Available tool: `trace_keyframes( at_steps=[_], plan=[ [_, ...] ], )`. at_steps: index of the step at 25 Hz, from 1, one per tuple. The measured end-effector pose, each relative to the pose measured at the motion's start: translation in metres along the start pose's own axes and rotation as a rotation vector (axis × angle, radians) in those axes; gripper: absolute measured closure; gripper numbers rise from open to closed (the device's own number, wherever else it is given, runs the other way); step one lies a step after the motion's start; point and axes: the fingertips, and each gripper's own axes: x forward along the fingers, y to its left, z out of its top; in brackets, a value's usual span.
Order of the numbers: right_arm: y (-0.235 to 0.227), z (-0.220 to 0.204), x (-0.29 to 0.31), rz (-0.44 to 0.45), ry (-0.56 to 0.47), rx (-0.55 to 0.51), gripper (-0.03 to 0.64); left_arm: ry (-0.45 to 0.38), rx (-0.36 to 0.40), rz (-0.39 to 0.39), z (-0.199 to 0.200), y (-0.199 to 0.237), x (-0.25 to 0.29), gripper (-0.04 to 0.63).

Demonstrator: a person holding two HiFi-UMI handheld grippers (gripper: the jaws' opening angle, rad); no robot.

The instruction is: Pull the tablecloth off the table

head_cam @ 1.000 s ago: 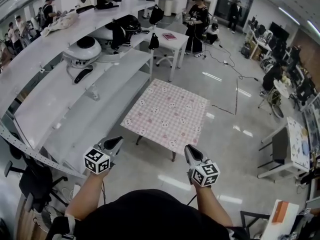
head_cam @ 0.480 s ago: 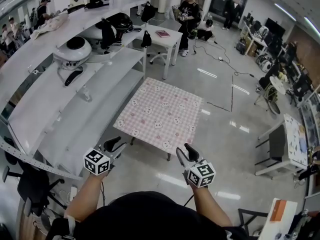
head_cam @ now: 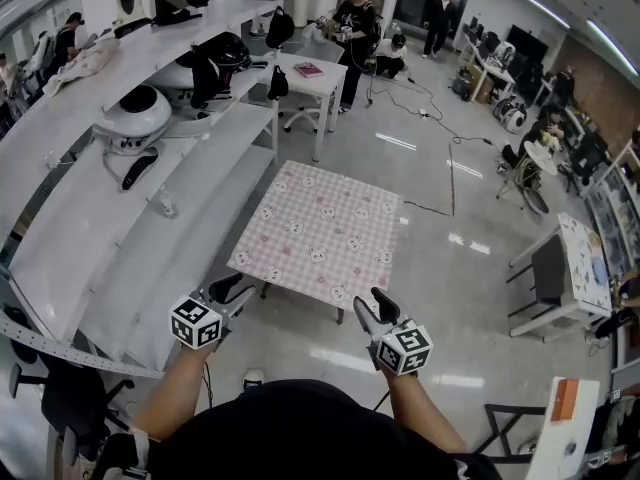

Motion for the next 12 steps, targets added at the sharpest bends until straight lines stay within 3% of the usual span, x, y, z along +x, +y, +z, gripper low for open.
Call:
trace_keyframes(
  at_steps=[12],
  plan=[
    [0.044,0.011,0.062,-0.095,-0.023,0.007,0.399,0.012,0.025,-0.077,0.010,0.093,-0.018,0.428]
  ],
)
